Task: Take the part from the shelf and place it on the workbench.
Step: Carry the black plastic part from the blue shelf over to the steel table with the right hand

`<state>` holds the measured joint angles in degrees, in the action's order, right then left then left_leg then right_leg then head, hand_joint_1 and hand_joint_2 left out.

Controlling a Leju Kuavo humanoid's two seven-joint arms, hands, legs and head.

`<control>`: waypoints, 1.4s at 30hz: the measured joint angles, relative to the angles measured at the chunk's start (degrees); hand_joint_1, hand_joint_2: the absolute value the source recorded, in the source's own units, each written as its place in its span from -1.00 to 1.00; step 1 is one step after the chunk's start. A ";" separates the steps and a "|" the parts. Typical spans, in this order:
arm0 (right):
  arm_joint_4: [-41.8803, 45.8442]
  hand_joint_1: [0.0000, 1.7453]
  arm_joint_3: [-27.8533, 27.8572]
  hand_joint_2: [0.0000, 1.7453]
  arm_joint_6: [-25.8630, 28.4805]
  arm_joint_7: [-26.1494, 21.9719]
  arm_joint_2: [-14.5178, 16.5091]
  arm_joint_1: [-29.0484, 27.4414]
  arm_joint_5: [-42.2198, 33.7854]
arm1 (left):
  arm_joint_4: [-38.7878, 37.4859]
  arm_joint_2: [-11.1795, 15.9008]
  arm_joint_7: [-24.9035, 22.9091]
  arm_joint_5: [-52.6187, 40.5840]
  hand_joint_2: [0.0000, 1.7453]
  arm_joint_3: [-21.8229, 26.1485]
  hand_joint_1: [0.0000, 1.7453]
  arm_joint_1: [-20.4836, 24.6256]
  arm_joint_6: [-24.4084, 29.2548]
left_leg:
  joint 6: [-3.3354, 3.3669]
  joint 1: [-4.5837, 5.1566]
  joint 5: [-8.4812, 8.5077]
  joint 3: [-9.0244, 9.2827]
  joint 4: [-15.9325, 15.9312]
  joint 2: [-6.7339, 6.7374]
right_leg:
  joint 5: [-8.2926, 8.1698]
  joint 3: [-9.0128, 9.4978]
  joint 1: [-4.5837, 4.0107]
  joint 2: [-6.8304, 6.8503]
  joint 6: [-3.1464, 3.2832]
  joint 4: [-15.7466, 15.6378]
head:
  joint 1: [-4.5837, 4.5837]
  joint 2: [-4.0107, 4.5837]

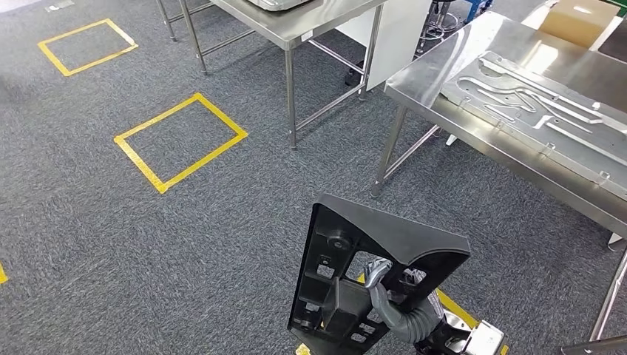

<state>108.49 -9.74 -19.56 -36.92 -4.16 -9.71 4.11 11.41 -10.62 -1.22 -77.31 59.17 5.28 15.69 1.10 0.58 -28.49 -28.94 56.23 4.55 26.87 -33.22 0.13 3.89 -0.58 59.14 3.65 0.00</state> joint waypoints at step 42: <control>0.04 1.00 -0.44 1.00 -0.38 1.40 -0.03 2.14 0.04 | 0.13 -0.33 -0.12 1.09 1.00 0.34 -1.00 0.88 0.10 | -2.38 -0.45 -7.14 -6.85 16.40 -4.03 | -0.70 0.19 0.17 -5.67 1.94 -1.70 | 0.04 0.00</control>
<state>108.53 -10.18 -19.94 -35.52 -4.20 -7.57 4.15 11.54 -10.95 -1.34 -76.22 59.51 6.16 15.79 -1.27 0.13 -35.63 -35.79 72.63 0.52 26.17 -33.03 0.29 -1.78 1.36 57.44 3.69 0.00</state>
